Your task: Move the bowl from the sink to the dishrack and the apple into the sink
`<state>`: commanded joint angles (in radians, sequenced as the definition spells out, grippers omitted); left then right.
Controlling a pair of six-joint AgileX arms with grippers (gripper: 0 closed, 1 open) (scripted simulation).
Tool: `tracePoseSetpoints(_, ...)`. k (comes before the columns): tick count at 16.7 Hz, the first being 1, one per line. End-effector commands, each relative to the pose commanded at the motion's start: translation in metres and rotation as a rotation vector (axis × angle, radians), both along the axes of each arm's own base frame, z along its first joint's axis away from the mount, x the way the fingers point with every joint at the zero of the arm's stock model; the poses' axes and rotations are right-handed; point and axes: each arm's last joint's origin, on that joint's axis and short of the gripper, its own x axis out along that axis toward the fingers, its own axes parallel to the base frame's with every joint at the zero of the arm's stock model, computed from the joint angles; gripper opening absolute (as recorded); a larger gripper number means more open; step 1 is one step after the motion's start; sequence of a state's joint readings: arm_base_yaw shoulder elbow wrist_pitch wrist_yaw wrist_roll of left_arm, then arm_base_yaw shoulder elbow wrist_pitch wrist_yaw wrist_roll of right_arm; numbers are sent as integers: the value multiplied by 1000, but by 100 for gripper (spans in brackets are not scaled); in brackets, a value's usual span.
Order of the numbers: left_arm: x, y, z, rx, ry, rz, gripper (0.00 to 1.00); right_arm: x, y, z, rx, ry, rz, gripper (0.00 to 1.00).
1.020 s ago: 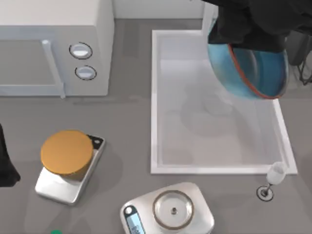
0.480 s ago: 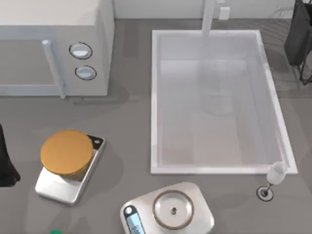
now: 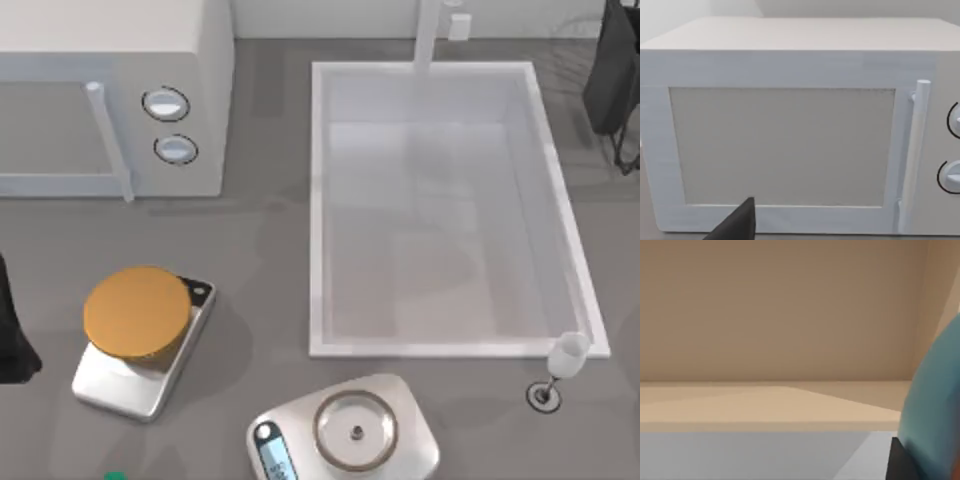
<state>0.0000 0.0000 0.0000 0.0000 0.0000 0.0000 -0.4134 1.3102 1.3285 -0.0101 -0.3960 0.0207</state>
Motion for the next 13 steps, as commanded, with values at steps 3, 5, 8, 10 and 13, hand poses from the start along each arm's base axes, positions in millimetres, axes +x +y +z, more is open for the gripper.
tracePoseSetpoints(3, 0, 0, 0, 0, 0, 0, 100, -1, -1, -1, -3, 1, -5, 0)
tracePoseSetpoints(5, 0, 0, 0, 0, 0, 0, 100, 1, -1, -3, 1, 8, -5, 0)
tracePoseSetpoints(8, 0, 0, 0, 0, 0, 0, 100, 12, -4, -13, 4, 15, -4, 0)
tracePoseSetpoints(10, 0, 0, 0, 0, 0, 0, 100, 29, -9, -31, 6, 21, -3, 0)
tracePoseSetpoints(13, 0, 0, 0, 0, 0, 0, 100, 60, -15, -72, 1, 9, -3, 0)
